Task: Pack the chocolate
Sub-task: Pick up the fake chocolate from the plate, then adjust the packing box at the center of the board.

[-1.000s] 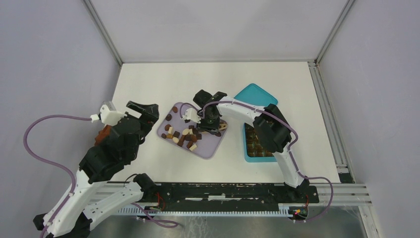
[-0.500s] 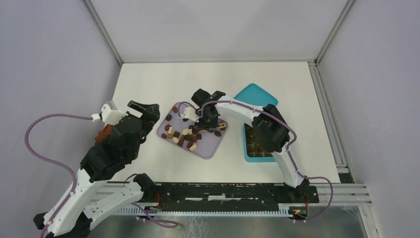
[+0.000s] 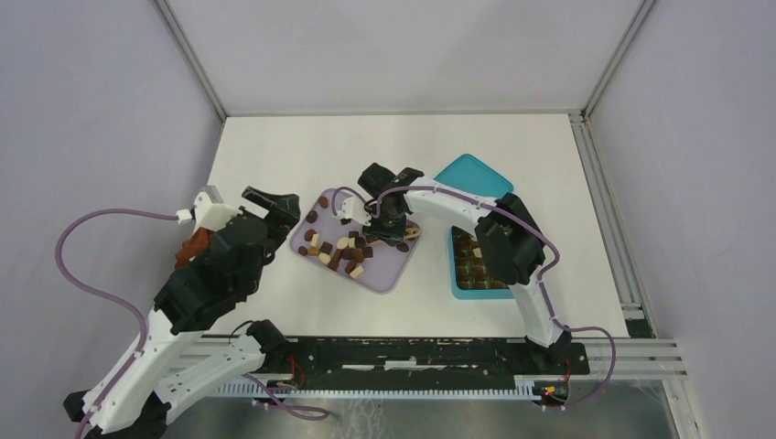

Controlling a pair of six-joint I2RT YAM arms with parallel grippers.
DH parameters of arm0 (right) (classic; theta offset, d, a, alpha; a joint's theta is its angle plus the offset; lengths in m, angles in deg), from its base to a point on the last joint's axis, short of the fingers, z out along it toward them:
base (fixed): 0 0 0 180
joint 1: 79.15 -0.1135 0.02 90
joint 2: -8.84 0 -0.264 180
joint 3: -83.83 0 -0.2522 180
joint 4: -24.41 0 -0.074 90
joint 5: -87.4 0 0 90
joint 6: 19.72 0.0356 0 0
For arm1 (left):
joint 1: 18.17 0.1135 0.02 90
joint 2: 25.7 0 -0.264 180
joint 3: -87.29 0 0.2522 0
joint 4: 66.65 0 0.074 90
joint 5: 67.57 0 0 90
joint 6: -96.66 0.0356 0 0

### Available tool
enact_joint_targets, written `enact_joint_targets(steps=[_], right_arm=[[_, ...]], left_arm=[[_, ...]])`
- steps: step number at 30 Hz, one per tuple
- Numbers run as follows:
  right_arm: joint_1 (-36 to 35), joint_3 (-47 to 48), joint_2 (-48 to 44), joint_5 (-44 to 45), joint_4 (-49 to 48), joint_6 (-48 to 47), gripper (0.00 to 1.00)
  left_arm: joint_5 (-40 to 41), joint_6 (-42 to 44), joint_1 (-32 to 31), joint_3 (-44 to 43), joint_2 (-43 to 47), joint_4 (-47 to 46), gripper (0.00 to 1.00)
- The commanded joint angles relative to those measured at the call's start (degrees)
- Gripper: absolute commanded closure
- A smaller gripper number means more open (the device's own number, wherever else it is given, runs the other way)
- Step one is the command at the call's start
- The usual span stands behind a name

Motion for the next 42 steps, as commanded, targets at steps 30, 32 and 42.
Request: enact_joint_targets(steps=[30, 32, 42], right_arm=[[22.8, -32.1, -42.9, -18.0, -5.2, -2.0, 0.84], [26.1, -33.6, -45.0, -18.8, -3.8, -2.6, 0.84], [41.5, -39.3, -52.4, -18.6, 1.9, -9.9, 0.84]], left_arm=[[-17.1, 4.0, 0.1, 10.8, -8.1, -23.1, 0.10], [-19.6, 4.8, 0.2, 11.6, -9.6, -25.9, 0.10], [-36.0, 12.4, -1.0, 11.8, -22.1, -41.0, 0.16]])
